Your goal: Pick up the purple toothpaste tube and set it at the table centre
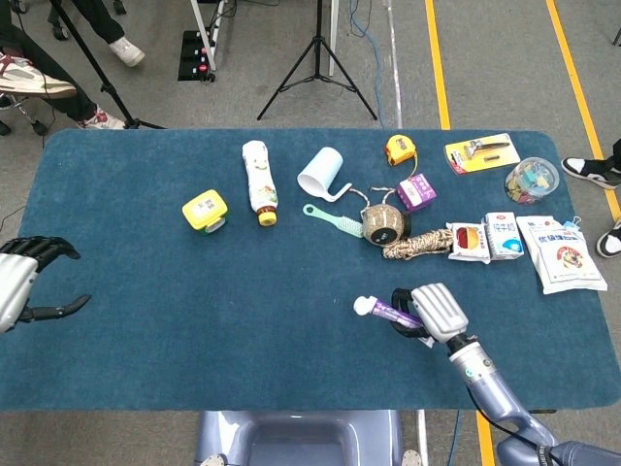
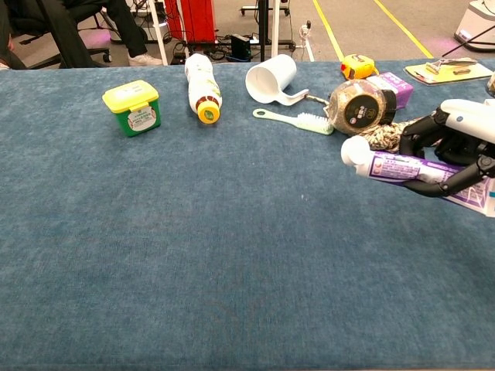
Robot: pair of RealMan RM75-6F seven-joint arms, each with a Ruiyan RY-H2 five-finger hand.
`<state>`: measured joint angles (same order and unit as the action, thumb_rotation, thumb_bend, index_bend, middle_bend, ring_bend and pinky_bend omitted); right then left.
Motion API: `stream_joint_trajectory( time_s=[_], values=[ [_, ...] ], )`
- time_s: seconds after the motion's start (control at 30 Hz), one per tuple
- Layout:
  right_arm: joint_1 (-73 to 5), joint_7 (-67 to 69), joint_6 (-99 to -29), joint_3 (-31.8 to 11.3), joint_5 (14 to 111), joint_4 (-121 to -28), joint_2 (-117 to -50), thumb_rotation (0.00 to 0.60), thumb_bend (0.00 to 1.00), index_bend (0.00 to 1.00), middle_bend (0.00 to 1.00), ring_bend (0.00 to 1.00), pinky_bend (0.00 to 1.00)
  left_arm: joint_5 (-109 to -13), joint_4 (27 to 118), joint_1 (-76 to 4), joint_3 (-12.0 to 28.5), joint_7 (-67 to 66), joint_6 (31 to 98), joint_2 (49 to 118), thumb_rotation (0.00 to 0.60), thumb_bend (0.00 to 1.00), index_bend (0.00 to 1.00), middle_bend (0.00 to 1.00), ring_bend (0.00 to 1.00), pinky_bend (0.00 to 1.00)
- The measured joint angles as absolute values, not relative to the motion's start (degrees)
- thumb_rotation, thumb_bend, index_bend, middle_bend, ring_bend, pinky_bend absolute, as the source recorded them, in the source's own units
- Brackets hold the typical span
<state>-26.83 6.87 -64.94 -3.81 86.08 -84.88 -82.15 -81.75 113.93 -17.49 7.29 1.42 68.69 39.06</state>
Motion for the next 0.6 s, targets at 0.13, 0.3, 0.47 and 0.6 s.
stream_joint_trajectory(
  time_s=[0.13,0.3,0.47,0.6],
  values=[
    [-26.6,6.46,-65.58,-3.79,86.16,-86.04,-81.78,0.577,0.46,0.72,0.76,0.97,1.0,-82.24,115.33,-20.64,7.91,0.77,65.01,40.23,0.396,0.18,0.33,0.31,0.25,0.24],
    [-26.51,5.3,-66.09,-3.95,86.15,-87.75,-81.27,0.576,0.47,0.73,0.77,0.97,1.0,-81.01,117.07,-25.15,9.02,-0.45,59.25,41.46,0.394,0.18,0.33,0.31,0.25,0.26],
    [-26.61,4.08,-66.16,-4.15,85.87,-89.08,-81.27,0.576,0.47,0.73,0.77,0.98,1.0,-77.18,118.58,-30.43,10.58,-1.32,52.73,42.84,0.337,0.18,0.29,0.31,0.25,0.31],
    [-26.73,3.09,-66.11,-4.27,85.6,-89.65,-81.49,0.576,0.47,0.73,0.77,0.98,1.0,-72.78,119.25,-35.02,11.94,-1.29,46.99,44.1,0.233,0.18,0.26,0.31,0.25,0.32]
  ],
)
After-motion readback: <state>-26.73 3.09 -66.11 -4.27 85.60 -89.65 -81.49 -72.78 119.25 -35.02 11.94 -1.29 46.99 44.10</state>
